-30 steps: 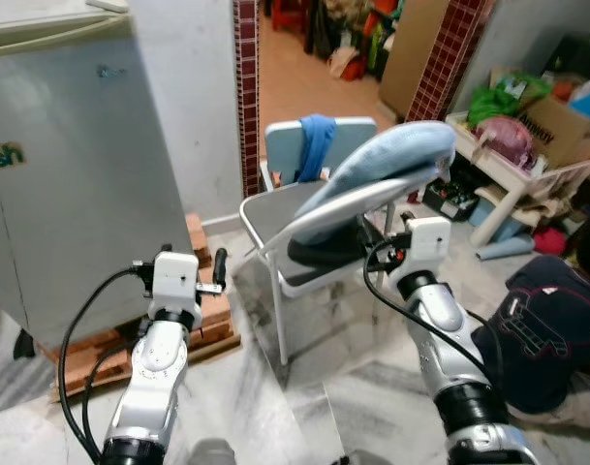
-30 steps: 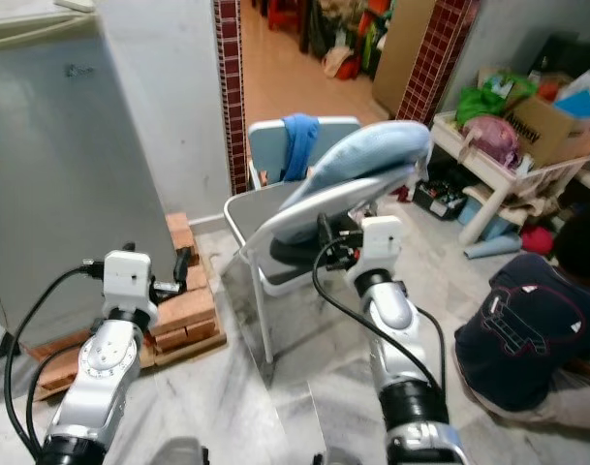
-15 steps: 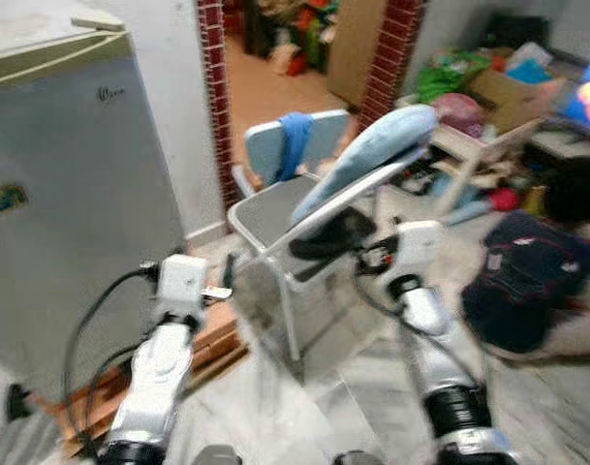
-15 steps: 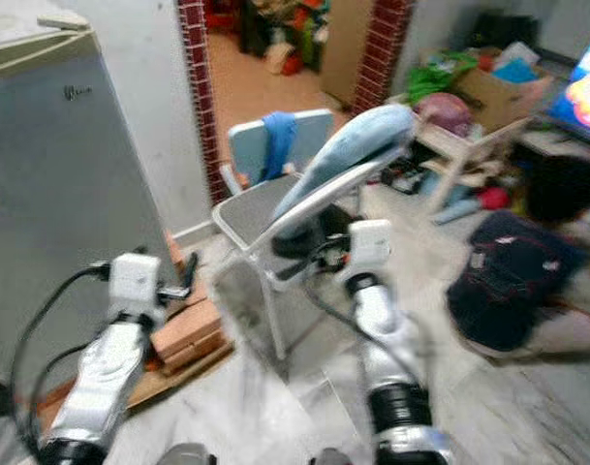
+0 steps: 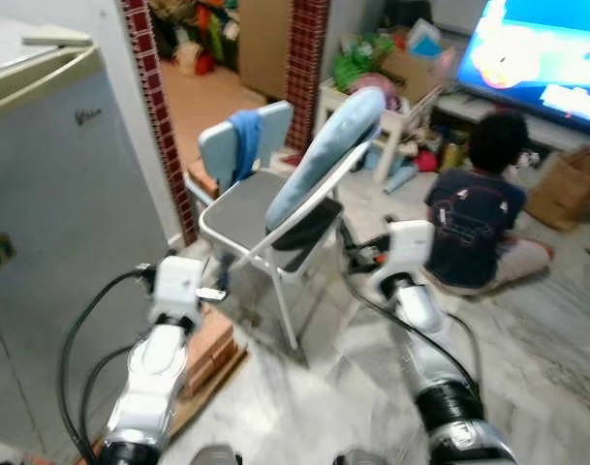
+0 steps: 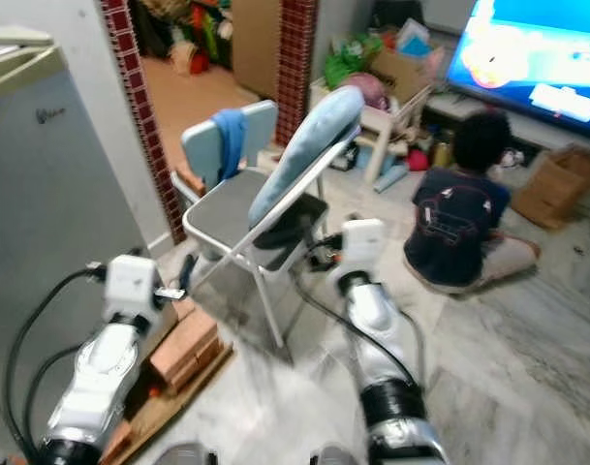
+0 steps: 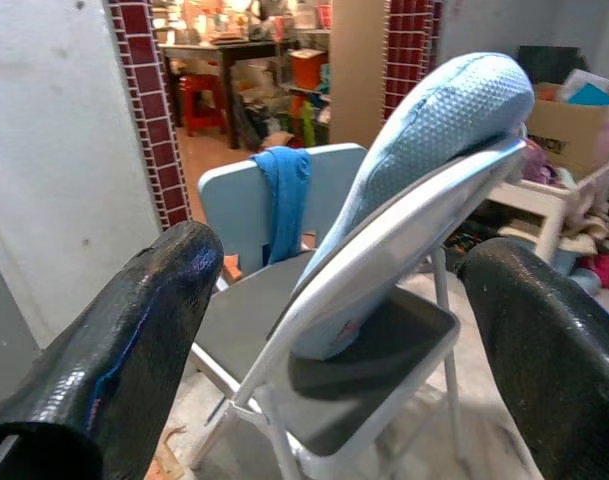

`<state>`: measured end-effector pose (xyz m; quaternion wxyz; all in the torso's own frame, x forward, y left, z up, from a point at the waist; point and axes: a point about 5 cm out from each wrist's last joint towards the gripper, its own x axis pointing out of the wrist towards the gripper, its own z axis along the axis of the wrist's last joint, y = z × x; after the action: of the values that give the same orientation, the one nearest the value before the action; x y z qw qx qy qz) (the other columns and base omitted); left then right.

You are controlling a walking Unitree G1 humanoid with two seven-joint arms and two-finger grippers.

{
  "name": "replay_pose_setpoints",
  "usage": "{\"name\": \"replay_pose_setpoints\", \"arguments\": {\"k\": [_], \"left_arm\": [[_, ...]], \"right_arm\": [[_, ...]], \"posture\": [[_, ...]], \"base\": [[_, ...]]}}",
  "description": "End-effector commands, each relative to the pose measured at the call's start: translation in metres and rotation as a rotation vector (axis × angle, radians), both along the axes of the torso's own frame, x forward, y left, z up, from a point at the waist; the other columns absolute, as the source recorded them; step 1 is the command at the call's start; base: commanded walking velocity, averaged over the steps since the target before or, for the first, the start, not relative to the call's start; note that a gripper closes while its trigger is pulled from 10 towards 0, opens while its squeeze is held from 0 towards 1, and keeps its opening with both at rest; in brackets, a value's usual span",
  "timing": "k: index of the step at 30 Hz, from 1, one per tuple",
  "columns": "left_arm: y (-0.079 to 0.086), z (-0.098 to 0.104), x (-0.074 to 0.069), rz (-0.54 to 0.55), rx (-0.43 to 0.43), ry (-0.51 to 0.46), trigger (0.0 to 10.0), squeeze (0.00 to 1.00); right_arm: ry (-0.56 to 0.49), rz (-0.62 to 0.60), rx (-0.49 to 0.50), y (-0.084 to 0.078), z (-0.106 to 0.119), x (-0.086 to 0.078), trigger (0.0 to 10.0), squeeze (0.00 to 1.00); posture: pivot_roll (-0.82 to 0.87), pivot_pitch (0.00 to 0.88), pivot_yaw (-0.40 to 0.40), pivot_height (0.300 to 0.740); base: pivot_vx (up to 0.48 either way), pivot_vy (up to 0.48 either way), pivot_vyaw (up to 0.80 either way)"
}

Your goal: Restocking fridge

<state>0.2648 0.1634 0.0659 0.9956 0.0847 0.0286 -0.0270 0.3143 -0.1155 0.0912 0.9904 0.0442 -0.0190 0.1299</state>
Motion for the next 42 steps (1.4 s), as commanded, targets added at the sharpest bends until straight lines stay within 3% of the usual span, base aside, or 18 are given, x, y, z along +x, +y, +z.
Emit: {"name": "replay_pose_setpoints", "arguments": {"k": [1,8,24,33,42], "left_arm": [[-0.010,0.003,0.003,-0.029,-0.006,-0.011,10.0,0.00],[-0.012,0.003,0.002,-0.037,-0.001,-0.021,10.0,0.00],[-0.016,0.006,0.004,-0.020,0.035,-0.043,10.0,0.00],[-0.020,0.006,0.007,-0.030,0.068,-0.043,10.0,0.00],[-0.022,0.004,0.006,-0.031,0.079,-0.040,10.0,0.00]], "right_arm": [[-0.013,-0.042,-0.012,-0.014,0.003,0.002,10.0,0.00],[-0.015,-0.045,-0.009,-0.013,0.004,0.004,10.0,0.00],[-0.020,-0.035,-0.015,-0.012,0.006,0.009,10.0,0.00],[-0.026,-0.026,-0.023,-0.010,0.006,0.008,10.0,0.00],[-0.024,-0.031,-0.023,-0.011,0.006,0.009,10.0,0.00]], "posture": [[0.11,0.031,-0.001,0.740],[0.12,0.028,0.002,0.740],[0.13,0.013,-0.008,0.740],[0.12,0.010,0.001,0.740],[0.12,0.013,0.001,0.740]], "base": [[0.000,0.465,-0.56],[0.000,0.441,-0.50],[0.000,0.000,-0.48],[0.000,0.000,0.00],[-0.314,0.000,0.00]]}}
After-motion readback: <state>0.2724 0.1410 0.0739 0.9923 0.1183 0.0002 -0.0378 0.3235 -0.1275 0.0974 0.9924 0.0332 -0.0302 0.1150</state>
